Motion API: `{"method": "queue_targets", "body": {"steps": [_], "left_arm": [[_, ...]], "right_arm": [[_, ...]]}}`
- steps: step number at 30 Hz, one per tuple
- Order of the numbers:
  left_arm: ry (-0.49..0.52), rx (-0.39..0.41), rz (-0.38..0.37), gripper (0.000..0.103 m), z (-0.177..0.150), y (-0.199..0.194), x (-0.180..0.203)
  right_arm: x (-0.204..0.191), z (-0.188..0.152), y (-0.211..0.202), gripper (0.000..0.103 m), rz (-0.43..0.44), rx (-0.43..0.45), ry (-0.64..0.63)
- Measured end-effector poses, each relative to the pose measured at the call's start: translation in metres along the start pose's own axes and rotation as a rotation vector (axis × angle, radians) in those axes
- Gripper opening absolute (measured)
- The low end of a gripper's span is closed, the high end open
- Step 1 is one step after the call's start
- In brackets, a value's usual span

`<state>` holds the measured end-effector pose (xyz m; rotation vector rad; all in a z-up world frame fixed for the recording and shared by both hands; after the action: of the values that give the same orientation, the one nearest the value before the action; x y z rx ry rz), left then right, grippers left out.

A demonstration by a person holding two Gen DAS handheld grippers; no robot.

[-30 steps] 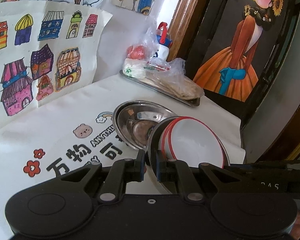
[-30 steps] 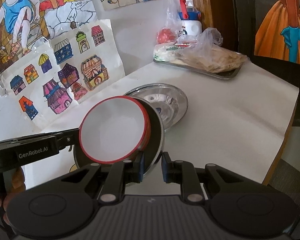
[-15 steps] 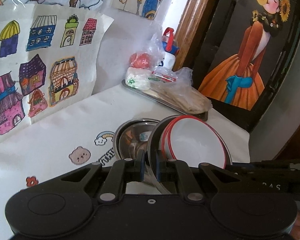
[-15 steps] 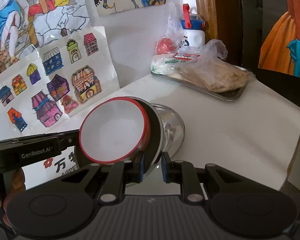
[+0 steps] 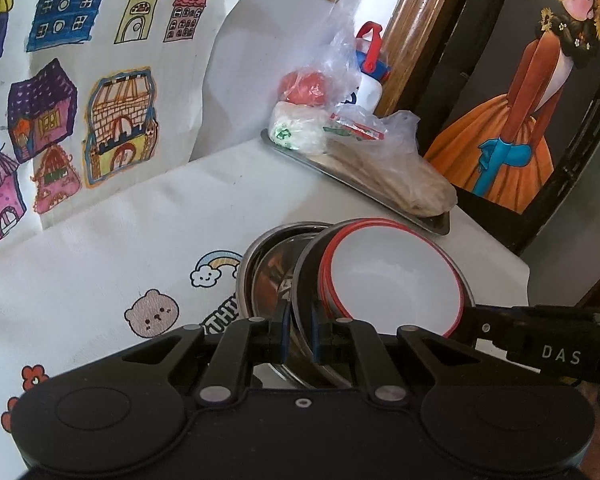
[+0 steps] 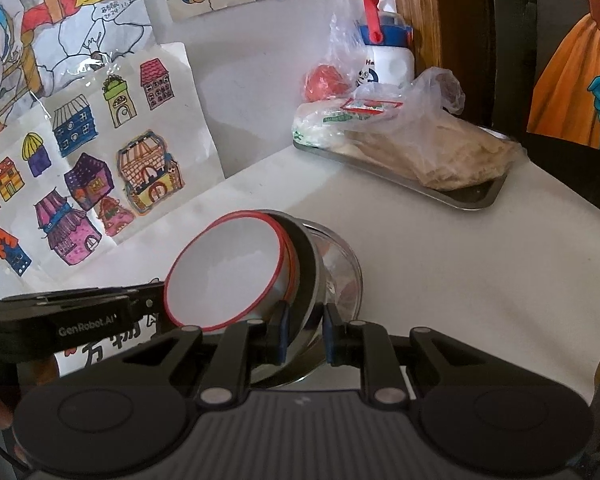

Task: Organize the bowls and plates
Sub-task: 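Carry the nested bowls with both grippers over the steel plate stack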

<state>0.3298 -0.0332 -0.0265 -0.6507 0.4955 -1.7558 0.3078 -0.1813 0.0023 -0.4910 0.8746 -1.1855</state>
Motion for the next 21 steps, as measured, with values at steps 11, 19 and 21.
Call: {"method": "queue_targets", "body": {"steps": [11,19,21], "left_arm": [[0.014,-0.008,0.020,0.008,0.007,0.009,-0.002],[0.006,-0.008,0.028,0.009,0.010,0.013,-0.006],[0.005,-0.006,0.032,0.009,0.010,0.014,-0.007]], "right_arm": [[0.003,0.003,0.013,0.020,0.012,-0.019,0.024],[0.001,0.007,0.019,0.020,0.023,-0.017,0.029],[0.001,0.008,0.021,0.020,0.026,-0.015,0.032]]}}
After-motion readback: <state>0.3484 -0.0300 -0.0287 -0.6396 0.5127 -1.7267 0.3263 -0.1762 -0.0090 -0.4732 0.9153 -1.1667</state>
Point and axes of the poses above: each gripper's, at about its wrist camera, not at the fingertips, and y roughly the way its jaws point, x to its right, z to its top, the point moved 7 cm from there along y, roughly the way its jaws point, and after that the axes turned 11 degrees about y, right-handed, at the moved point
